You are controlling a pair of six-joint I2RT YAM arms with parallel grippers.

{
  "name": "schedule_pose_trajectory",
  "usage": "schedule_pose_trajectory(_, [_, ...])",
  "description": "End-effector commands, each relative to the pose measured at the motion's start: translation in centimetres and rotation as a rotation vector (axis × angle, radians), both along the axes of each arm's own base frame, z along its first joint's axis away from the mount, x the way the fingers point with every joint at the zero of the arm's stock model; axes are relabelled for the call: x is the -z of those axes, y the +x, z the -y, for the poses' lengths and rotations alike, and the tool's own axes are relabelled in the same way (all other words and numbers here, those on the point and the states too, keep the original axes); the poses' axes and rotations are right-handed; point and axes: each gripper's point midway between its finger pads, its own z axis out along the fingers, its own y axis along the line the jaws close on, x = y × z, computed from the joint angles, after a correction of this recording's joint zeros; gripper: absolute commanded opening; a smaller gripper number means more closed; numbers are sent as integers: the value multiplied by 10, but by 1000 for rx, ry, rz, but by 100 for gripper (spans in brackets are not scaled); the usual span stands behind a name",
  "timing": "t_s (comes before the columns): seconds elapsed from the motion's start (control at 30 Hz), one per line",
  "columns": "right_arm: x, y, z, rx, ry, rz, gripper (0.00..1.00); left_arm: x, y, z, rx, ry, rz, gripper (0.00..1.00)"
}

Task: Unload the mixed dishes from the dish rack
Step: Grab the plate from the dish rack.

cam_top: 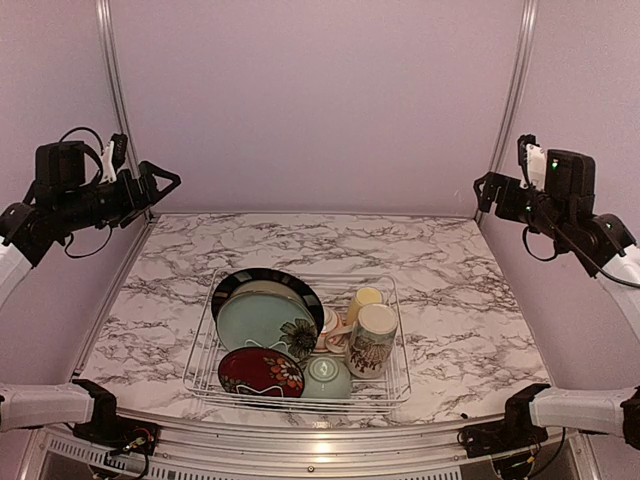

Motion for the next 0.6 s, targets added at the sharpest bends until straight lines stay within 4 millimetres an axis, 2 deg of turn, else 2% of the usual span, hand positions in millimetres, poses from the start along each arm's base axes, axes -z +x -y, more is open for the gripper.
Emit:
schedule_pose_trajectory(0.0, [-3,-3,9,32,-17,19,98,-3,7,29,48,16,22,99])
schedule_pose_trajectory(0.17, [-13,-11,7,5,-13,79,99,13,7,47,85,65,-13,99])
schedule_pose_trajectory(0.37, [4,-10,1,-32,-20,61,99,30,6,55,100,112,-47,99])
schedule_pose_trajectory(0.57, [28,-4,-49,-312,-51,7,99,36,-6,66,151,137,-52,99])
